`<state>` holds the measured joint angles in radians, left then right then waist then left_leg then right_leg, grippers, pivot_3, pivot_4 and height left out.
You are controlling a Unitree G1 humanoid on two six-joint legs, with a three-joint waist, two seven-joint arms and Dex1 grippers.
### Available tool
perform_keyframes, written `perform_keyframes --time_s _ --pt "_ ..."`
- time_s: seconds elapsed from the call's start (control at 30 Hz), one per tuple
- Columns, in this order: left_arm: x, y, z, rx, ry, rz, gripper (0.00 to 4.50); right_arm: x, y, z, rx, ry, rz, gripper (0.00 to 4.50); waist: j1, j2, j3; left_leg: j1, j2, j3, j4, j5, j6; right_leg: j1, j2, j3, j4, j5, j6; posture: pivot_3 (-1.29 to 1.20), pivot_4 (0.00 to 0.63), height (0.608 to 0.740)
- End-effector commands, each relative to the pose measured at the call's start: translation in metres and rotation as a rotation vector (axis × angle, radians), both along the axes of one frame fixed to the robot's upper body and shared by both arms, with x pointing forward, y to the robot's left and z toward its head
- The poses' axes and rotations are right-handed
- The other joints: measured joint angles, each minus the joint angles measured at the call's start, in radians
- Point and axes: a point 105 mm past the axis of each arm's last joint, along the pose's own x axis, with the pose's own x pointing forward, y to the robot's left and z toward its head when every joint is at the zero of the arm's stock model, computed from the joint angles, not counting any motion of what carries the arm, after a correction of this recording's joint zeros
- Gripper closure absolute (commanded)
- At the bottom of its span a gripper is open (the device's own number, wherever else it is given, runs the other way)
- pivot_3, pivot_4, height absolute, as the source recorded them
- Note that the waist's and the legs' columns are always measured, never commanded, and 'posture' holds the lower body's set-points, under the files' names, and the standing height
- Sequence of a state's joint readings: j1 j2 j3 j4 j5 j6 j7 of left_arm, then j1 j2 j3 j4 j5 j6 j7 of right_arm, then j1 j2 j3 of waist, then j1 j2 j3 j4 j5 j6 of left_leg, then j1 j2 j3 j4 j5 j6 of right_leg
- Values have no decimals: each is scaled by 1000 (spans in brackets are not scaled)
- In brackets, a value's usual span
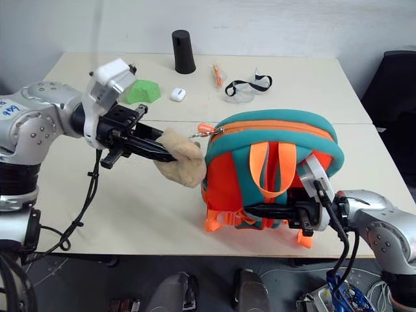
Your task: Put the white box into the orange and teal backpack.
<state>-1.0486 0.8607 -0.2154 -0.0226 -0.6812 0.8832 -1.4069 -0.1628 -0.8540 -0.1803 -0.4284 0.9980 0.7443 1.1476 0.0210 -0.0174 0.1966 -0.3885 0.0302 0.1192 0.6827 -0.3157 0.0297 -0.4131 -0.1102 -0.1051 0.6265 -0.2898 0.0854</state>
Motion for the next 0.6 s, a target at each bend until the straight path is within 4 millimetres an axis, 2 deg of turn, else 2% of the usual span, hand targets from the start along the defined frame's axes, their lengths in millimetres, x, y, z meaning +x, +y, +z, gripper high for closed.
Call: perform_keyframes --time_s 0.03,0.13,0.27,0.3,0.47,0.53,0.6 --pt "3 15 -18 103 -37 5 3737 -2 -1 11 33 -52 -13 4500 -1 0 0 0 0 0 0 0 0 0 0 0 0 0 0 0 150 740" --pt "10 28 -38 182 -44 44 3737 -3 -2 10 35 -52 -20 4500 -1 0 0 0 0 0 0 0 0 -1 0 0 0 0 0 0 150 740" --pt "11 48 -86 367 -99 31 3737 -3 -2 10 42 -54 -37 4500 -4 0 0 0 1 0 0 0 1 -1 -1 1 0 0 -1 0 150 740" --pt "11 46 -99 382 -105 30 3737 -2 -3 11 46 -55 -44 4500 -3 0 0 0 1 0 -1 -1 1 -1 -2 1 0 0 -1 0 150 740" --pt "19 25 -139 376 -157 50 3737 1 -6 12 52 -57 -66 4500 5 0 0 0 0 0 0 -1 2 0 -4 1 0 0 -1 0 150 740" --pt "20 17 -149 364 -177 49 3737 1 -7 13 46 -62 -74 4500 6 0 0 -1 0 -1 0 -1 2 0 -5 0 0 0 0 0 150 740" --pt "25 6 -149 313 -176 76 3737 3 -9 13 34 -69 -89 4500 6 2 -1 0 0 -1 0 -2 3 1 -5 0 -1 0 0 0 150 740"
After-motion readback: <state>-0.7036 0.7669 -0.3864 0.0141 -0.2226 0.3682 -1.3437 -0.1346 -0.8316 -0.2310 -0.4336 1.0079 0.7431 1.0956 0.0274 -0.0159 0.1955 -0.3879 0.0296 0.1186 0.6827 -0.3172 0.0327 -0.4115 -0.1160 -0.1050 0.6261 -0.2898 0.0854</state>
